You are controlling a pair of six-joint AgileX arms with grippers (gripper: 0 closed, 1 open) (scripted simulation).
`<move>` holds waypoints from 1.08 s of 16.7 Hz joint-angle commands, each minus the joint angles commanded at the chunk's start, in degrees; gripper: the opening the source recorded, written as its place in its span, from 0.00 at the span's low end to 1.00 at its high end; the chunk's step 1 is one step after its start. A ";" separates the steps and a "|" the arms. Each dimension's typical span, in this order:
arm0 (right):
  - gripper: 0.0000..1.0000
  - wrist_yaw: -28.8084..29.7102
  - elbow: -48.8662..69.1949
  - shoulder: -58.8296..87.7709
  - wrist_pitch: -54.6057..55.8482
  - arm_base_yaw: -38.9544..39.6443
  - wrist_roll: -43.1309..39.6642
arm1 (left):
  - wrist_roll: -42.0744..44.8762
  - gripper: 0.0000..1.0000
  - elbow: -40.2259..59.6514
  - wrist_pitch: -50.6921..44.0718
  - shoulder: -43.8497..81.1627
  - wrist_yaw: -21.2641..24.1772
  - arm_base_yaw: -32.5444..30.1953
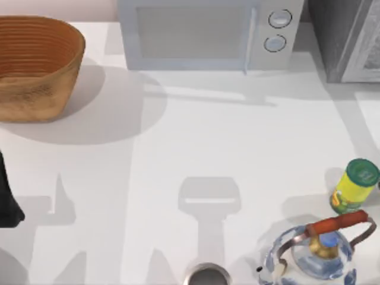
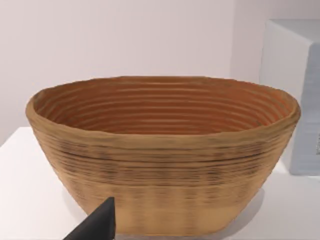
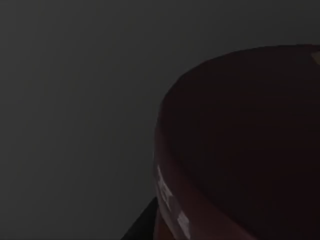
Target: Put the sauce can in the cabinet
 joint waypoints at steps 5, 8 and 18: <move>0.38 0.00 0.00 0.00 0.00 0.00 0.00 | 0.00 1.00 0.00 0.00 0.00 0.00 0.00; 0.60 0.00 0.00 0.00 0.00 0.00 0.00 | 0.00 1.00 0.00 0.00 0.00 0.00 0.00; 1.00 0.00 0.00 0.00 0.00 0.00 0.00 | 0.00 1.00 0.00 0.00 0.00 0.00 0.00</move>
